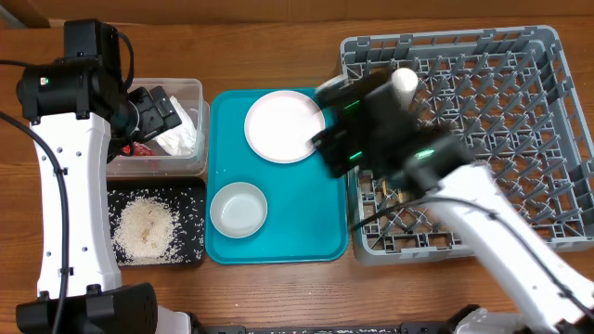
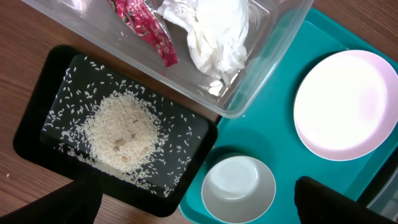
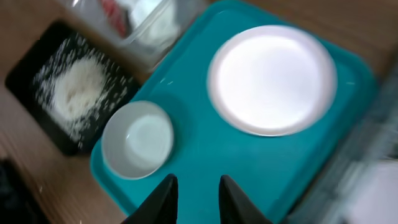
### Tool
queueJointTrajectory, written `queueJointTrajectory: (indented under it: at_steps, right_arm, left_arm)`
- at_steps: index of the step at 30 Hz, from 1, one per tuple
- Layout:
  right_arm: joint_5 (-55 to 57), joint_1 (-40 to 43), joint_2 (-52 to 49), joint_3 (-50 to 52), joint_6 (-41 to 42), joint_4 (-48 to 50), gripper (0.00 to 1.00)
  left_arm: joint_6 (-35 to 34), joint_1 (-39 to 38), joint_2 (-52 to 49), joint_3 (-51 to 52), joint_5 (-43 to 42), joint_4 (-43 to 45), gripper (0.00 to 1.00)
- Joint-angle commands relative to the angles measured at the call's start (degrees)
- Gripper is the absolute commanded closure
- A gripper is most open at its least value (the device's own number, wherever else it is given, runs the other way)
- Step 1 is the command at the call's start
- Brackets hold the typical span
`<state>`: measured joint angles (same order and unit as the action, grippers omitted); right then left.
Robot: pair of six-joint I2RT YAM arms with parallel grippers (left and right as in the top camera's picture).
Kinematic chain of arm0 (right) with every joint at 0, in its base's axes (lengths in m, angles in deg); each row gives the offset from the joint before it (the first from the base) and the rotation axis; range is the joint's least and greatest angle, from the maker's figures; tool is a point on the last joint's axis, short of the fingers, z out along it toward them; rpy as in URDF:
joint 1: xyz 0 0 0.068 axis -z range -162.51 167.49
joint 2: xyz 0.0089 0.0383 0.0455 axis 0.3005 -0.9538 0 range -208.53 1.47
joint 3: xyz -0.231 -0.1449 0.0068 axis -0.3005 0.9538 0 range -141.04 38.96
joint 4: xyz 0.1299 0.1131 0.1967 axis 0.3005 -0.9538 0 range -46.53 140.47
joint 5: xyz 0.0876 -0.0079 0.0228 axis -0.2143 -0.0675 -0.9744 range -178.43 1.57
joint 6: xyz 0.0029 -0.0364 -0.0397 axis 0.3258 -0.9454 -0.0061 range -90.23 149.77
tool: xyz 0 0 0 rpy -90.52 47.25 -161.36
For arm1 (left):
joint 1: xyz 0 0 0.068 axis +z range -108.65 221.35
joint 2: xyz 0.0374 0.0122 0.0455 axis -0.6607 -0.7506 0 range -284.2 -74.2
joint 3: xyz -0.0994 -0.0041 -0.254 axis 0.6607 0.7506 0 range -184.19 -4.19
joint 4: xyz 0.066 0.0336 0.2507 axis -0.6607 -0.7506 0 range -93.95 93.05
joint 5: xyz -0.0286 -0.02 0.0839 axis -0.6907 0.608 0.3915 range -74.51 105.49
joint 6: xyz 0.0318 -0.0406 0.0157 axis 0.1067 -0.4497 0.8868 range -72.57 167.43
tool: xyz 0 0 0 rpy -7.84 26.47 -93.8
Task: Sort waste into correct bins and load items into the dishwasher
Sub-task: 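Release the plate and withdraw the right gripper from the rack, then reach the right gripper over the white bowl on the teal tray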
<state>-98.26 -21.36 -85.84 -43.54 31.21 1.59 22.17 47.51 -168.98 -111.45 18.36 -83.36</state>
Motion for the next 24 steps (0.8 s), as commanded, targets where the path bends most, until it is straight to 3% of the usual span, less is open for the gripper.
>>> queueJointTrajectory:
  at_steps: [1,5,9,12,17,19,23,24]
  right_arm:
    - [7.8,-8.7,-4.1,-0.4,-0.9,1.3,0.75]
    - [8.8,-16.0,-9.5,-0.4,-6.0,3.9,0.59]
    - [10.2,-20.5,-15.6,-0.4,-9.4,7.0,0.57]
    - [11.9,-21.7,-18.9,-0.4,-12.5,7.9,0.63]
    - [12.0,-21.5,-20.4,-0.3,-13.5,8.1,0.63]
    - [11.9,-21.0,-20.5,-0.2,-13.7,8.2,0.73]
    - [11.9,-20.2,-20.5,0.7,-13.7,9.6,0.75]
    - [11.9,-20.1,-20.6,1.2,-13.7,10.3,0.8]
  left_arm:
    - [0.9,0.0,-0.2,-0.1,0.5,-0.1,0.0]
    - [0.9,0.0,-0.2,-0.1,0.5,-0.1,0.0]
    - [0.9,0.0,-0.2,-0.1,0.5,-0.1,0.0]
    - [0.9,0.0,-0.2,-0.1,0.5,-0.1,0.0]
    - [0.9,0.0,-0.2,-0.1,0.5,-0.1,0.0]
    - [0.9,0.0,-0.2,-0.1,0.5,-0.1,0.0]
    - [0.9,0.0,-0.2,-0.1,0.5,-0.1,0.0]
    - [0.9,0.0,-0.2,-0.1,0.5,-0.1,0.0]
